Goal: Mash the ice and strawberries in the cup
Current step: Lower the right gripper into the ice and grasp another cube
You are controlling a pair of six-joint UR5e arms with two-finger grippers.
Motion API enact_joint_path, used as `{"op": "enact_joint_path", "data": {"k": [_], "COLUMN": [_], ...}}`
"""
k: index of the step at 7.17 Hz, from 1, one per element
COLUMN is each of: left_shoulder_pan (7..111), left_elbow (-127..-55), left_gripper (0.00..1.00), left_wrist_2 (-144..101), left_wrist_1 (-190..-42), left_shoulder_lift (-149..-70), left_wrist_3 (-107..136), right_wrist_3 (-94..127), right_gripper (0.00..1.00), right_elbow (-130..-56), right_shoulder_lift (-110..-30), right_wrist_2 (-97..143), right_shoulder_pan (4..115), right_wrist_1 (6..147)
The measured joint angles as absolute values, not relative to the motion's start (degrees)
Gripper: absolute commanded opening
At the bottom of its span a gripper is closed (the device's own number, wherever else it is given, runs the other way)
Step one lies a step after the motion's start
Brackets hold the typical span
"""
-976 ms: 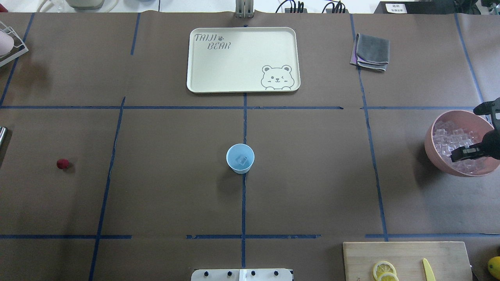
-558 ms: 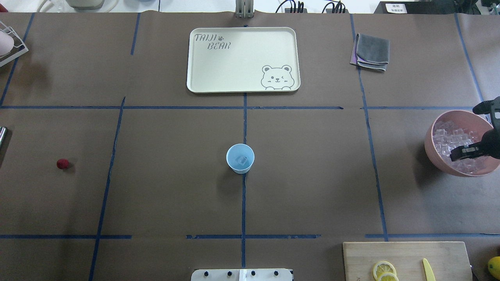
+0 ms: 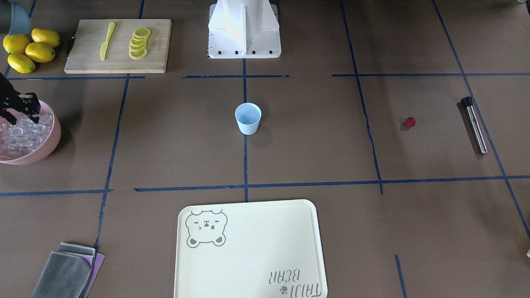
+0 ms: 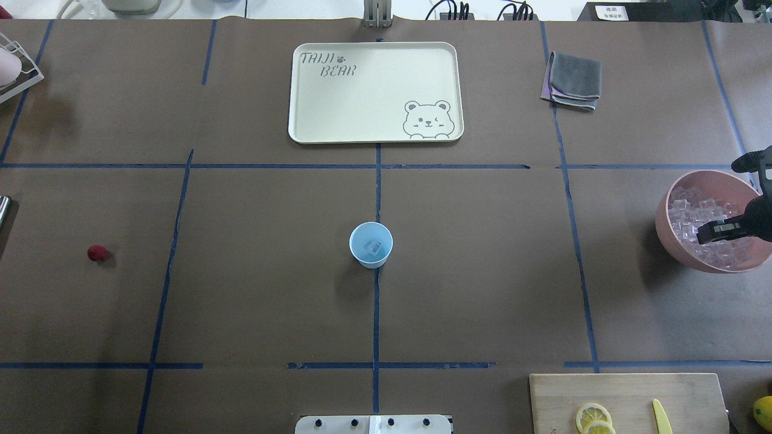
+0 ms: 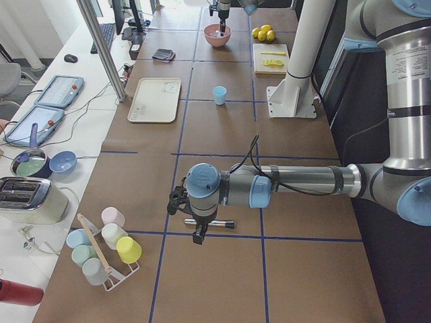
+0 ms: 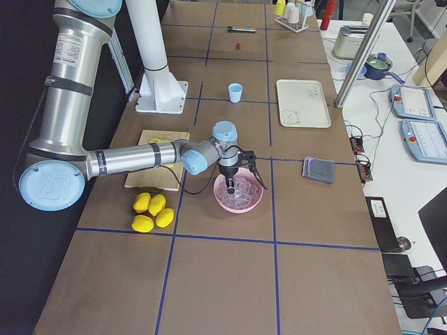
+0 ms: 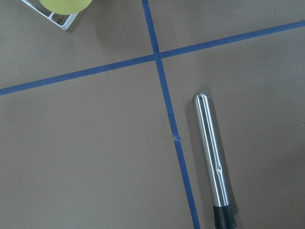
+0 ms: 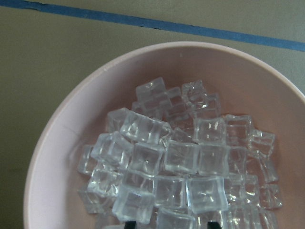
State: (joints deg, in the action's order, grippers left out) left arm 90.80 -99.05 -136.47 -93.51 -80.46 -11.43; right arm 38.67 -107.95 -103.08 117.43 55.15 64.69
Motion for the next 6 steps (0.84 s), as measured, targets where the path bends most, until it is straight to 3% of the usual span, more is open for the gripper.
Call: {"op": "enact_joint_path", "data": {"k": [1, 2, 6], "left_shoulder_pan": [90.81, 90.82, 90.8], "left_elbow": [-99.05, -99.05, -99.05], "left_gripper": [1.0, 1.0, 1.0], "left_wrist_2": [-136.48, -136.49, -136.49], "left_wrist_1": [-93.51, -93.52, -93.47], "left_shoulder_lift": [-80.44, -80.42, -80.42], "left_wrist_3": [-11.43, -11.42, -11.42], "right_wrist_3": [38.67, 38.67, 38.62], "right_gripper": [0.15, 0.08, 0.09], "right_elbow": [-108.04, -108.15, -112.63], "right_shoulder_lift": [-103.14, -103.23, -103.33], "right_wrist_2": [117.37, 117.35, 119.15], "right_shoulder_pan": [55.22, 55.25, 58.11], "right_wrist_1": [64.67, 64.63, 66.2]}}
